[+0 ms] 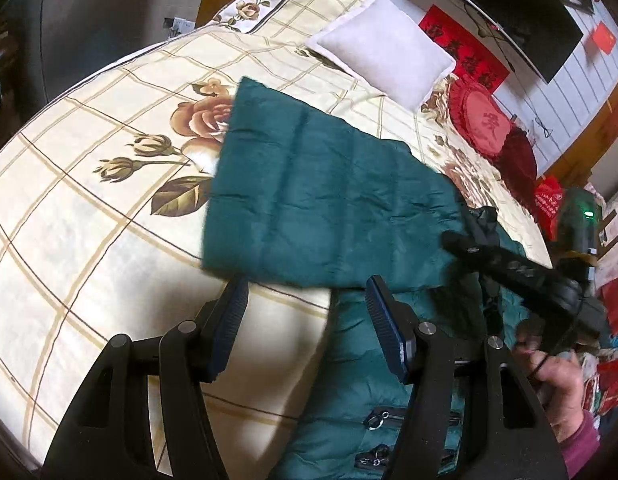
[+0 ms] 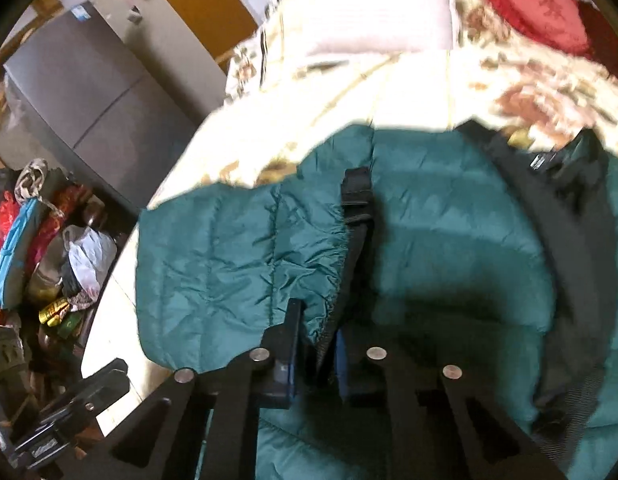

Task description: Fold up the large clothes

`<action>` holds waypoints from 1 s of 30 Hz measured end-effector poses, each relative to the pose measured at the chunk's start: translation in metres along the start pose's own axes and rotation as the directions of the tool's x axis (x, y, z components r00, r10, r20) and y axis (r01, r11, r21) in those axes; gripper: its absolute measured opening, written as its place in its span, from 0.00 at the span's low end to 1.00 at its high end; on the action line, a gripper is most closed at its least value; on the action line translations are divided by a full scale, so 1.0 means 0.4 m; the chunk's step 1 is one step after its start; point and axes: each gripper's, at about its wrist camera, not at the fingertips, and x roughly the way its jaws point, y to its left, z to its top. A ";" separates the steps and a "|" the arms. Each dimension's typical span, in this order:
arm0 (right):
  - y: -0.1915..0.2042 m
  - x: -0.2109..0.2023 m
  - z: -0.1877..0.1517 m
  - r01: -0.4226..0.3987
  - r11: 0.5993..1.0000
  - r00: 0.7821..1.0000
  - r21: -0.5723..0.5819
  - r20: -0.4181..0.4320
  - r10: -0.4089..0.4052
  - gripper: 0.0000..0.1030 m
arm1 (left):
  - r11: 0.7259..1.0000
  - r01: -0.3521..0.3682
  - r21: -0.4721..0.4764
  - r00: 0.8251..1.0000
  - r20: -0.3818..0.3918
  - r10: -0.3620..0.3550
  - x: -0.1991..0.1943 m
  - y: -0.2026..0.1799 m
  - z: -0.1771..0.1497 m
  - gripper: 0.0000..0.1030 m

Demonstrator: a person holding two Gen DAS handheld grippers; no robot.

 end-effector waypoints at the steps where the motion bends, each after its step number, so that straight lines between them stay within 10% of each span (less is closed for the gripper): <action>1: -0.009 -0.025 0.005 0.003 1.000 1.000 0.009 0.019 -0.003 0.12 | 1.000 0.002 0.000 1.000 0.002 -0.002 -0.002 -0.002 -0.001 0.59; 19: -0.353 -0.395 -0.020 0.282 0.932 0.932 0.227 0.165 -0.323 0.11 | 0.999 0.019 0.041 0.998 -0.057 -0.017 0.040 -0.079 -0.039 0.59; 30: -0.502 -0.334 -0.064 0.412 0.868 0.898 0.275 0.038 -0.438 0.10 | 0.997 0.003 0.078 0.998 -0.062 0.002 0.087 -0.157 -0.020 0.59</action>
